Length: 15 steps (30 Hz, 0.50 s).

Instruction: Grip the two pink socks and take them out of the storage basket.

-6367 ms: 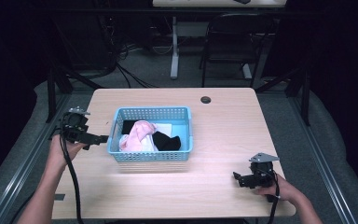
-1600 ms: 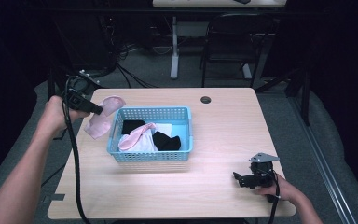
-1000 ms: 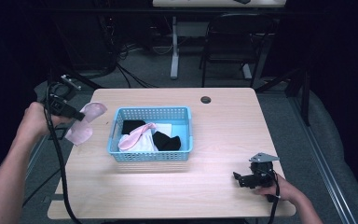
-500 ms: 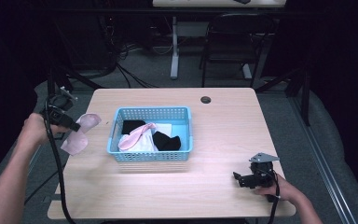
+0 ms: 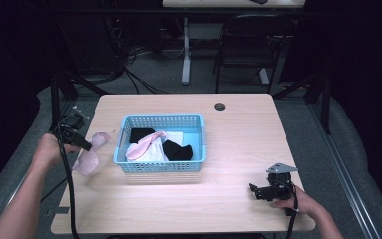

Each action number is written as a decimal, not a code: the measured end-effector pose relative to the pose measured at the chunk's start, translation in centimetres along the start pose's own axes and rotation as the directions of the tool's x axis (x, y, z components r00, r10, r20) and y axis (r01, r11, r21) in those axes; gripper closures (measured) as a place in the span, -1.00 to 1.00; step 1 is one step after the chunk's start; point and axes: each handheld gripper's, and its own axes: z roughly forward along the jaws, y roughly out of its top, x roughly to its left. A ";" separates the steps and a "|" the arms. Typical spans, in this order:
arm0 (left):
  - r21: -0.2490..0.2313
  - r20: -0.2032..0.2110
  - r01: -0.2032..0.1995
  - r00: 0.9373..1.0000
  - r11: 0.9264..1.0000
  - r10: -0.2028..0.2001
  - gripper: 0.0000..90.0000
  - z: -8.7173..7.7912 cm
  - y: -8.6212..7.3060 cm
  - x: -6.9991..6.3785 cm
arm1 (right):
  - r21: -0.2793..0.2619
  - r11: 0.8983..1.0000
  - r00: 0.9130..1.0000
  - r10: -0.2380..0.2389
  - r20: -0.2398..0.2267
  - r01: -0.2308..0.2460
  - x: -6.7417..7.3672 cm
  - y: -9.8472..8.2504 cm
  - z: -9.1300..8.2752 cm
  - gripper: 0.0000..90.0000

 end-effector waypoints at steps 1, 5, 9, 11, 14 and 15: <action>0.000 0.000 0.000 1.000 1.000 0.000 0.88 0.0 0.0 0.0 | 0.000 1.000 1.000 0.000 0.000 0.000 0.0 0.0 0.0 -1.00; 0.016 0.009 0.017 1.000 1.000 -0.017 0.88 1.9 -0.2 -0.1 | 0.001 1.000 1.000 0.000 -0.002 0.000 0.0 0.0 0.0 -1.00; 0.030 0.022 0.042 0.999 0.999 -0.043 0.88 3.9 -0.5 0.0 | 0.000 1.000 1.000 0.001 0.000 -0.001 0.0 0.0 0.0 -1.00; 0.046 0.034 0.053 0.998 0.998 -0.055 0.80 5.2 -0.7 0.1 | 0.000 1.000 1.000 0.001 0.000 -0.001 0.0 0.0 0.0 -1.00; 0.044 0.028 0.083 0.996 0.996 -0.084 0.35 5.6 -0.8 0.2 | 0.000 1.000 1.000 0.001 0.000 -0.001 0.0 0.0 0.0 -1.00; 0.044 0.028 0.083 0.996 0.996 -0.084 0.21 5.6 -0.8 0.2 | 0.000 1.000 1.000 0.001 0.000 -0.001 0.0 0.0 0.0 -1.00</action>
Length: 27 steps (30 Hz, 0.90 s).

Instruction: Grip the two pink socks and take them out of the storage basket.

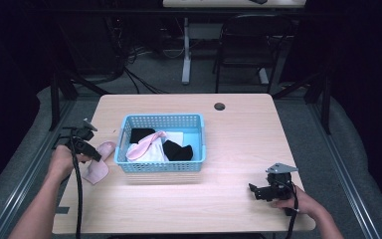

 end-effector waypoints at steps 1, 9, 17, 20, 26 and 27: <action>-0.010 -0.006 0.005 1.000 1.000 -0.006 0.21 -0.1 0.0 0.0 | 0.001 1.000 1.000 -0.001 -0.002 0.001 0.0 0.0 0.0 -1.00; -0.110 -0.018 -0.006 1.000 0.994 0.004 -0.50 -3.7 0.0 -0.2 | 0.003 1.000 1.000 -0.003 -0.004 0.003 -0.1 0.0 0.0 -1.00; -0.198 -0.031 -0.043 0.999 0.979 0.038 -0.74 -7.0 0.5 -1.3 | 0.004 1.000 1.000 -0.003 -0.004 0.003 -0.1 0.0 0.0 -1.00; -0.213 -0.039 -0.058 0.998 0.975 0.051 -0.79 -7.6 0.8 -1.7 | 0.004 1.000 1.000 -0.003 -0.004 0.003 -0.1 0.0 0.0 -1.00; -0.266 -0.046 -0.090 0.996 0.960 0.080 -0.95 -8.8 1.5 -3.2 | 0.004 1.000 1.000 -0.003 -0.004 0.003 -0.1 0.0 0.0 -1.00; -0.273 -0.049 -0.096 0.995 0.957 0.086 -0.95 -8.9 1.6 -3.4 | 0.004 1.000 1.000 -0.003 -0.004 0.003 -0.1 0.0 0.0 -1.00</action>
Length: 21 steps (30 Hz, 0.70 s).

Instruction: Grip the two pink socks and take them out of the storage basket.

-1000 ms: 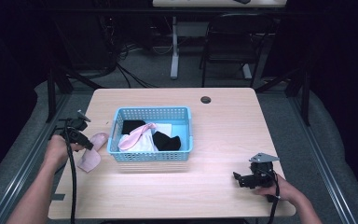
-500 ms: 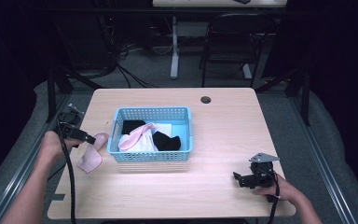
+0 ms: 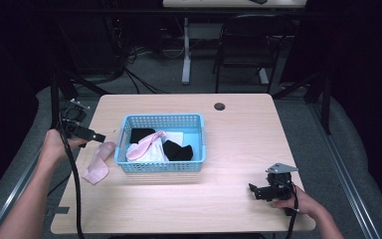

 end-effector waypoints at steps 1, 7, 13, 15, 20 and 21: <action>-0.007 0.001 -0.010 1.000 1.000 0.010 -0.97 0.0 0.2 -0.2 | 0.000 1.000 1.000 0.000 0.000 0.000 0.0 0.0 0.0 -1.00; -0.043 0.026 -0.057 0.998 0.997 0.058 -1.00 0.3 1.1 -1.9 | -0.002 1.000 1.000 0.001 0.000 -0.001 0.0 0.0 0.0 -1.00; -0.054 0.055 -0.091 0.994 0.994 0.094 -1.00 1.3 2.0 -3.3 | 0.000 1.000 1.000 0.000 0.000 0.000 0.0 0.0 0.0 -1.00; -0.055 0.065 -0.101 0.992 0.993 0.105 -1.00 1.8 2.3 -3.8 | -0.001 1.000 1.000 0.000 0.000 0.000 0.0 0.0 0.0 -1.00; -0.054 0.082 -0.127 0.988 0.991 0.131 -1.00 3.2 2.9 -5.2 | -0.001 1.000 1.000 -0.001 0.000 0.001 0.0 0.0 0.0 -1.00; -0.054 0.082 -0.127 0.988 0.991 0.131 -1.00 3.2 2.9 -5.2 | -0.001 1.000 1.000 -0.001 0.000 0.001 0.0 0.0 0.0 -1.00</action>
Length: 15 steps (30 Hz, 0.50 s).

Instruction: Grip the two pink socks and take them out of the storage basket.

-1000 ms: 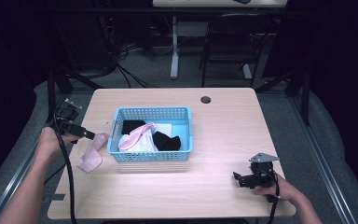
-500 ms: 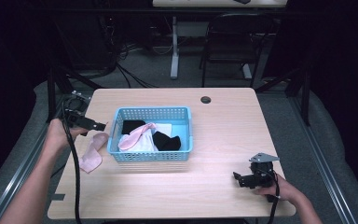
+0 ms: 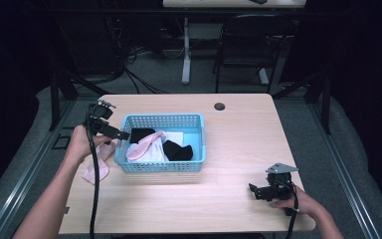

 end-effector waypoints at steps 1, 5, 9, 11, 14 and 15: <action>0.005 0.003 -0.002 1.000 1.000 0.002 -1.00 0.3 0.1 -0.1 | 0.000 1.000 1.000 0.000 0.000 0.000 0.0 0.0 0.0 -1.00; 0.018 0.015 -0.006 1.000 1.000 0.006 -1.00 1.4 0.4 -0.5 | 0.000 1.000 1.000 0.001 0.000 -0.001 0.0 0.0 0.0 -1.00; 0.026 0.023 -0.020 1.000 0.999 0.020 -1.00 2.2 0.8 -1.0 | 0.000 1.000 1.000 0.001 0.000 -0.001 0.0 0.0 0.0 -1.00; 0.030 0.026 -0.023 0.999 0.999 0.023 -1.00 2.5 1.0 -1.3 | -0.001 1.000 1.000 0.002 0.000 -0.002 0.0 0.0 0.0 -1.00; 0.036 0.032 -0.027 0.999 0.999 0.026 -0.99 3.0 1.1 -1.5 | 0.000 1.000 1.000 0.000 0.000 0.000 0.0 0.0 0.0 -1.00; 0.037 0.035 -0.029 0.999 0.999 0.028 -0.99 3.2 1.2 -1.5 | -0.001 1.000 1.000 0.001 0.000 -0.001 0.0 0.0 0.0 -1.00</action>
